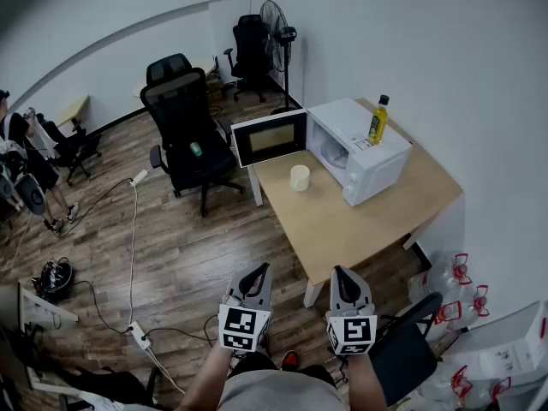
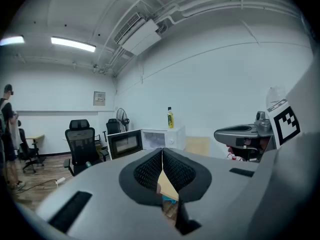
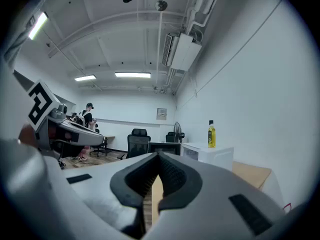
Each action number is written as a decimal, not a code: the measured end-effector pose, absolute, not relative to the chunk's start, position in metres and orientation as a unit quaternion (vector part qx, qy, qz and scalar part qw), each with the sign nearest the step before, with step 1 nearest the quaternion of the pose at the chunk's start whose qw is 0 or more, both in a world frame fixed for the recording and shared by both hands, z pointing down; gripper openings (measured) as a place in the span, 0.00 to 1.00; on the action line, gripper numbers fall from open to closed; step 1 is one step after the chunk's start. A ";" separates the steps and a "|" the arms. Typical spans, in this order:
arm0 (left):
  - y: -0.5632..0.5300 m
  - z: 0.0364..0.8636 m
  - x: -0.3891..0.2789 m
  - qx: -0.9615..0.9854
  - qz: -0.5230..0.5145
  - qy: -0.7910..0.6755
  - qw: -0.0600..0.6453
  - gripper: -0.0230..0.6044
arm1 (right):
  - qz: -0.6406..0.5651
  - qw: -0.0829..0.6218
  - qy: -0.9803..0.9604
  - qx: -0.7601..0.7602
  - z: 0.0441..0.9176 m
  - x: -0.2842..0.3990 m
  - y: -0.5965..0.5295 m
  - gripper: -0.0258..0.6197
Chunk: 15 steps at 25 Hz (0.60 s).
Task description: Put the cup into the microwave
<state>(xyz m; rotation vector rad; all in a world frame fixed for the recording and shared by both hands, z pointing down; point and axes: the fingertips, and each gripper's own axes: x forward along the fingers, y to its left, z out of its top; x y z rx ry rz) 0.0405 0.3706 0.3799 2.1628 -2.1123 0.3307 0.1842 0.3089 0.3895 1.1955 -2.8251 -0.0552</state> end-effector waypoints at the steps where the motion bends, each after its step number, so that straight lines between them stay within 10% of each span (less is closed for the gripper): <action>1: 0.370 0.380 0.040 0.710 0.109 -0.694 0.050 0.08 | -0.019 0.037 -0.920 0.390 0.390 0.185 0.309 0.07; 15: 0.343 0.386 0.038 0.713 0.109 -0.691 0.050 0.08 | -0.001 0.032 -0.917 0.397 0.397 0.189 0.281 0.07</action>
